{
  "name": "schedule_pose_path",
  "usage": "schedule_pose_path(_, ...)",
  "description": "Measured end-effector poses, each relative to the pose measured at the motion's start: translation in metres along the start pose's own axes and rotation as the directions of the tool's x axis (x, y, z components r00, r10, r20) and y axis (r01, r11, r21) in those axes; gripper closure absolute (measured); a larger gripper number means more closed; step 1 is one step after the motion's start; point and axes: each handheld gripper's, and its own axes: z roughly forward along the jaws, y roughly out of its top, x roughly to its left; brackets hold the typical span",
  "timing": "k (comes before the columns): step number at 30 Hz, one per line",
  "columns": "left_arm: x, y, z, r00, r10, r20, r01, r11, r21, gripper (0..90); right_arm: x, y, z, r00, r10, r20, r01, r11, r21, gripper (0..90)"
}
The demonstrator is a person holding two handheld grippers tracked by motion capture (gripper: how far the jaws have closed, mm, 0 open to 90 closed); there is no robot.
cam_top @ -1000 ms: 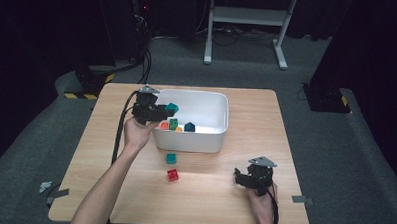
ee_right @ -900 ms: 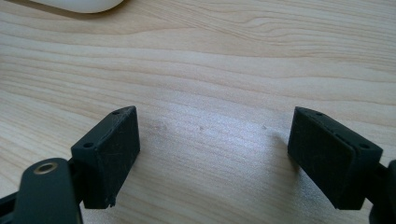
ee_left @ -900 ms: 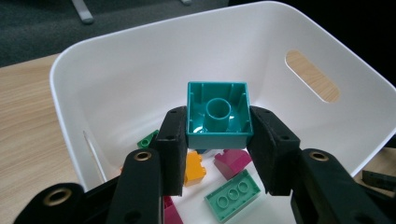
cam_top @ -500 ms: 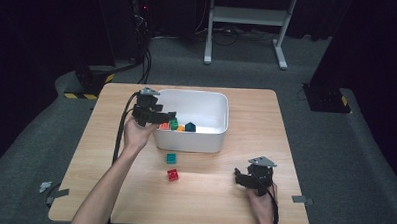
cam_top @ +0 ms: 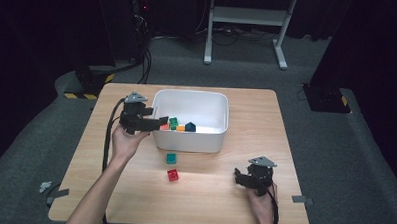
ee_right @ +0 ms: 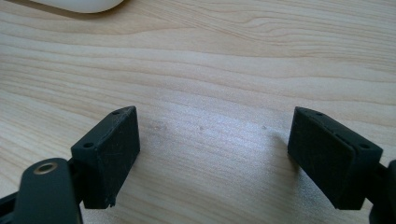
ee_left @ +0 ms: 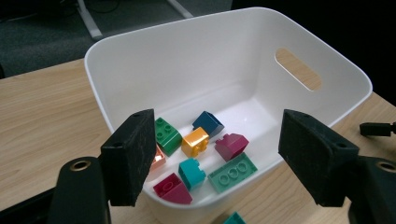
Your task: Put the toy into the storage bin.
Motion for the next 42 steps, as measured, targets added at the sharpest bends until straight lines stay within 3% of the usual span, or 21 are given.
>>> schedule_pose_path(11,0.003,-0.024,-0.026,0.9999,-0.013,-0.001,0.013,0.9998,-0.017,26.6,0.0,0.0,0.0,1.0,0.0,0.0,0.0,1.0,0.0,16.6)
schedule_pose_path(18,0.0,-0.042,-0.034,0.9998,-0.02,0.009,0.02,0.9996,-0.019,26.8,0.0,0.0,0.0,1.0,0.0,0.0,0.0,1.0,0.0,16.7)
schedule_pose_path(29,-0.011,-0.069,-0.031,0.9999,-0.005,0.014,0.005,0.9998,0.017,26.9,0.0,0.0,0.0,1.0,0.0,0.0,0.0,1.0,0.0,16.6)
schedule_pose_path(42,-0.024,-0.1,-0.017,0.9988,-0.016,0.046,0.013,0.9988,0.046,26.9,0.0,0.0,0.0,1.0,0.0,0.0,0.0,1.0,0.0,16.6)
